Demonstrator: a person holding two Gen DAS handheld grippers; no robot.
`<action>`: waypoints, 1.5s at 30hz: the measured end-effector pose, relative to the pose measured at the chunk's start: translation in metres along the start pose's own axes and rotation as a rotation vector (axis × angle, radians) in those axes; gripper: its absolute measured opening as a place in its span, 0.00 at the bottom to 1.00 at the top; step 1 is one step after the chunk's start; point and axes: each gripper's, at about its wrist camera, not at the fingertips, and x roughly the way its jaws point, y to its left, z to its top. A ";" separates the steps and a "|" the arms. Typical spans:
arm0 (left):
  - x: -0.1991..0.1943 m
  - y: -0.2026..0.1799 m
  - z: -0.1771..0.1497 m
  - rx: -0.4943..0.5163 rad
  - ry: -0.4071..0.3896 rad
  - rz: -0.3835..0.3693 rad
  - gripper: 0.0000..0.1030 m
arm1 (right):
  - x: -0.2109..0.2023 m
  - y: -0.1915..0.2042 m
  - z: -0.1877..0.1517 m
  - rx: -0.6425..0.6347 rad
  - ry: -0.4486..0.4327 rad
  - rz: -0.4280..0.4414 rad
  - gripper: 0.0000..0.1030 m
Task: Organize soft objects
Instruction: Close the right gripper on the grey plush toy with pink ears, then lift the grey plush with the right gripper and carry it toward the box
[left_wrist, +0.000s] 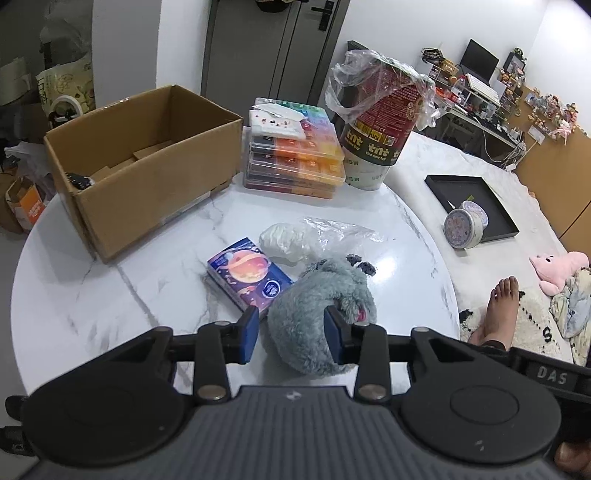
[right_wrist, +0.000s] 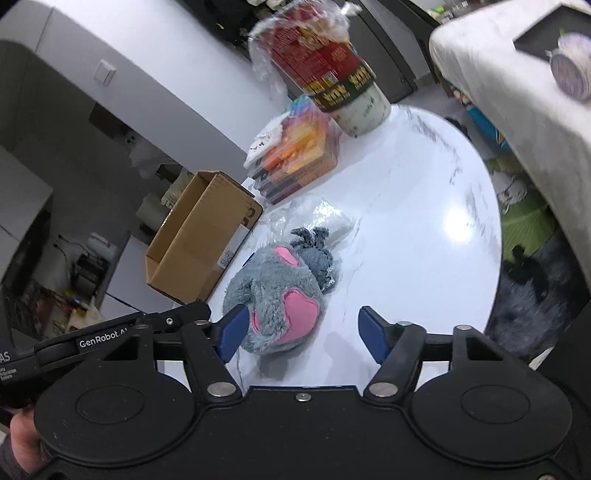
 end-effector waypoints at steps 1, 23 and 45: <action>0.002 0.000 0.000 0.000 0.002 -0.003 0.35 | 0.002 -0.003 0.000 0.017 0.003 0.009 0.57; 0.040 0.011 -0.003 -0.092 0.054 -0.074 0.33 | 0.051 -0.010 0.002 0.171 -0.002 0.149 0.45; 0.015 0.008 -0.003 -0.098 0.003 -0.052 0.19 | 0.044 0.035 -0.009 0.012 -0.044 -0.017 0.27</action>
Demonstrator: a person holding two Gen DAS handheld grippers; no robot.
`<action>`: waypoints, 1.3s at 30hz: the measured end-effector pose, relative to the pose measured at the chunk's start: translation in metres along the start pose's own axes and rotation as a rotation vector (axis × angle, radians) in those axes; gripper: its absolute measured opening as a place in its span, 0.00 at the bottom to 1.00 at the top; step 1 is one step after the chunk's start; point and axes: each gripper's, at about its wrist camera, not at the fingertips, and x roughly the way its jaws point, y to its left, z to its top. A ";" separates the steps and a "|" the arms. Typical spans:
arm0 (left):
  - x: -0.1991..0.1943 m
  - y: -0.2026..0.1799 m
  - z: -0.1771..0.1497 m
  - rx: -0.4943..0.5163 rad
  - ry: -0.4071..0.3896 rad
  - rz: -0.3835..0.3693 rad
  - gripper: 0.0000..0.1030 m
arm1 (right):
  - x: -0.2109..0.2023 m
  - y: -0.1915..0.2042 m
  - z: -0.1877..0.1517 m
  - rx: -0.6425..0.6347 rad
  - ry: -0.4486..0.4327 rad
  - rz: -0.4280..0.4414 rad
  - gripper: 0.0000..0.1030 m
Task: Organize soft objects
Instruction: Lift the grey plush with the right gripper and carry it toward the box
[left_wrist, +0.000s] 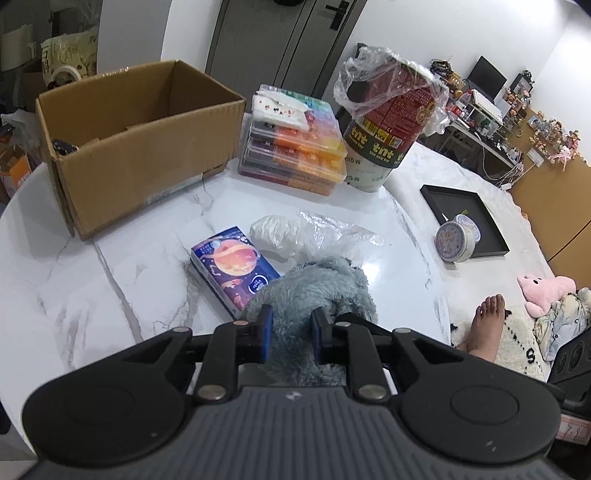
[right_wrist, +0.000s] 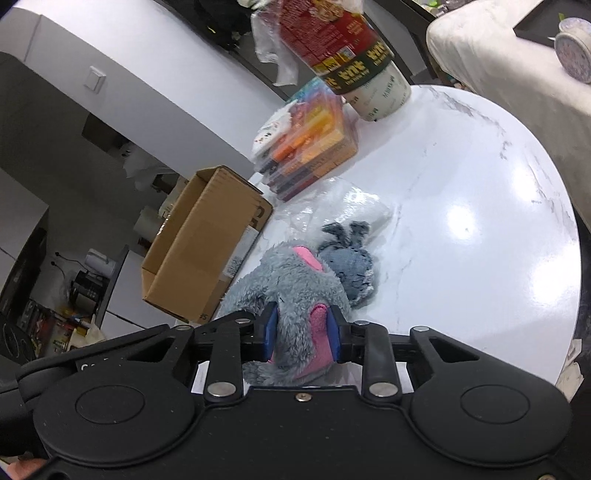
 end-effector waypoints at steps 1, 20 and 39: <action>-0.002 0.000 0.000 0.001 -0.005 0.000 0.19 | -0.001 0.002 0.000 -0.005 -0.003 0.003 0.27; -0.051 -0.002 0.017 0.012 -0.096 -0.003 0.18 | -0.022 0.047 0.011 -0.057 -0.058 0.036 0.27; -0.078 0.009 0.056 0.003 -0.152 0.007 0.18 | -0.012 0.096 0.042 -0.098 -0.053 0.061 0.27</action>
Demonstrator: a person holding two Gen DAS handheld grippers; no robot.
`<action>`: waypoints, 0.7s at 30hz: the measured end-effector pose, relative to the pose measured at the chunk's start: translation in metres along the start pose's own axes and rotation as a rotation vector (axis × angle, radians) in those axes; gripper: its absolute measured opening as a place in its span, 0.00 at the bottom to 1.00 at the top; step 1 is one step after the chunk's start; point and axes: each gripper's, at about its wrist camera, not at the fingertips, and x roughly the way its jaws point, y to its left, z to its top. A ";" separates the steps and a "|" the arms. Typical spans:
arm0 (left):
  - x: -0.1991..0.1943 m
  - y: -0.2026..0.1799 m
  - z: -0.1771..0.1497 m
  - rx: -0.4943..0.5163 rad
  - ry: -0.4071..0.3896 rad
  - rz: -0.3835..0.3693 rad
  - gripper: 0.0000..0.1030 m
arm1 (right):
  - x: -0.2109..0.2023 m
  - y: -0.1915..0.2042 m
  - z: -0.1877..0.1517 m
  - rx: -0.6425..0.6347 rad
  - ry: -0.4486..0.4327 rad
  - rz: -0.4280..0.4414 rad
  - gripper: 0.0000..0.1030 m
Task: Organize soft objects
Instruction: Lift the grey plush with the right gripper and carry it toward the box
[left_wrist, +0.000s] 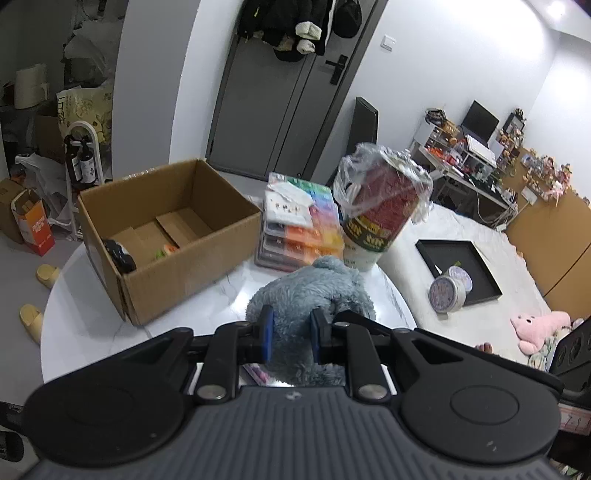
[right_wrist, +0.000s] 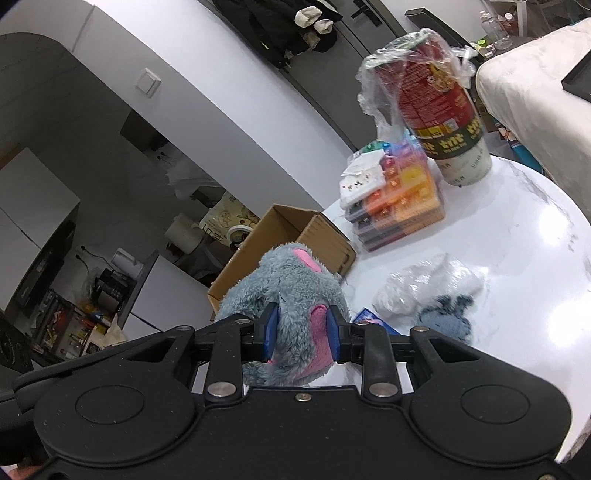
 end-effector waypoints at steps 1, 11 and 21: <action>0.000 0.001 0.003 -0.002 -0.003 0.000 0.18 | 0.002 0.003 0.002 -0.005 0.003 -0.003 0.27; 0.004 0.023 0.031 -0.035 -0.030 0.004 0.18 | 0.027 0.032 0.025 -0.064 0.023 -0.011 0.27; 0.010 0.047 0.057 -0.085 -0.069 0.013 0.17 | 0.061 0.058 0.048 -0.105 0.049 -0.007 0.28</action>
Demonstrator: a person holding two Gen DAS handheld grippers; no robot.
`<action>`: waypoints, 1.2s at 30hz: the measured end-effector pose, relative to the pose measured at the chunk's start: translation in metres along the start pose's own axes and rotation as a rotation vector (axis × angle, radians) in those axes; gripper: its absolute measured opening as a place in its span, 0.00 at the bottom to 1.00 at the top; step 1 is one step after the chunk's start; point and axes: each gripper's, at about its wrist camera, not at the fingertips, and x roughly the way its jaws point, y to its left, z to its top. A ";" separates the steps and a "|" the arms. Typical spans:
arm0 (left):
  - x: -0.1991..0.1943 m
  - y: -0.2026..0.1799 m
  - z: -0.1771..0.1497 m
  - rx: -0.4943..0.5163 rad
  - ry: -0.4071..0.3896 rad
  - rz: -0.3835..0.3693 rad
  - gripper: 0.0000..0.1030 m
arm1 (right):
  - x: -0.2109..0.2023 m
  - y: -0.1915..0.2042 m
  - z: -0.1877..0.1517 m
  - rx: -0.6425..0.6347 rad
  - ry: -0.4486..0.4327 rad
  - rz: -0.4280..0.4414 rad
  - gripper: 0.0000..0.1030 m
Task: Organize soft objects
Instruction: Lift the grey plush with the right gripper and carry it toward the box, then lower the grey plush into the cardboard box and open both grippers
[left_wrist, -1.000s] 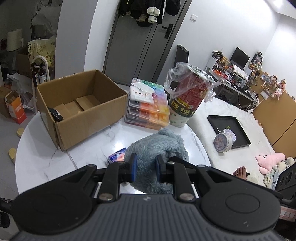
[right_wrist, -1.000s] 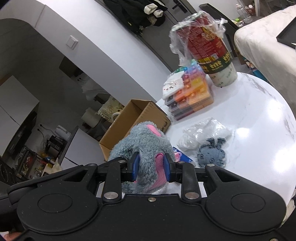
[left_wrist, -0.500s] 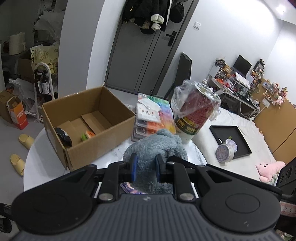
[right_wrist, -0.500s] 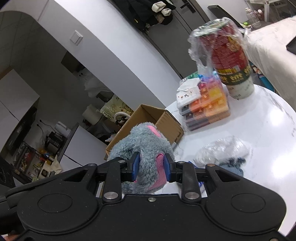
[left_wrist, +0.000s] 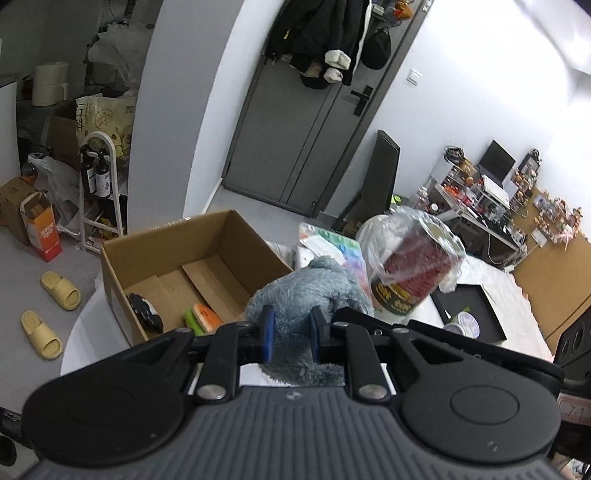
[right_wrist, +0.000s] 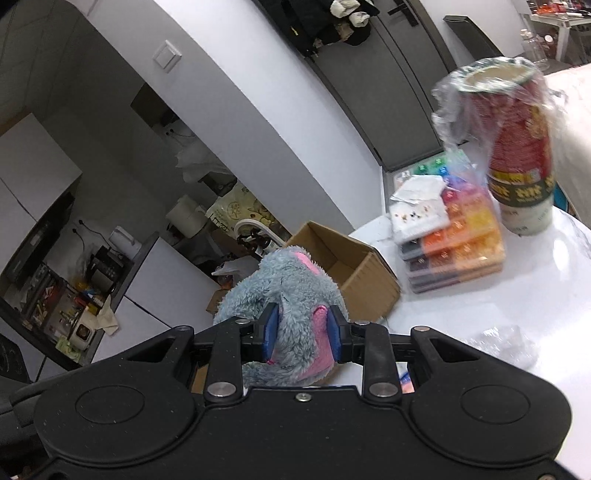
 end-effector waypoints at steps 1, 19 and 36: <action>0.001 0.002 0.002 -0.003 -0.002 0.002 0.17 | 0.003 0.001 0.002 0.000 0.003 0.002 0.28; 0.032 0.059 0.038 -0.093 -0.024 0.052 0.16 | 0.072 0.029 0.017 -0.023 0.075 0.022 0.28; 0.080 0.101 0.040 -0.073 -0.001 0.078 0.15 | 0.139 0.010 0.000 0.119 0.149 0.032 0.30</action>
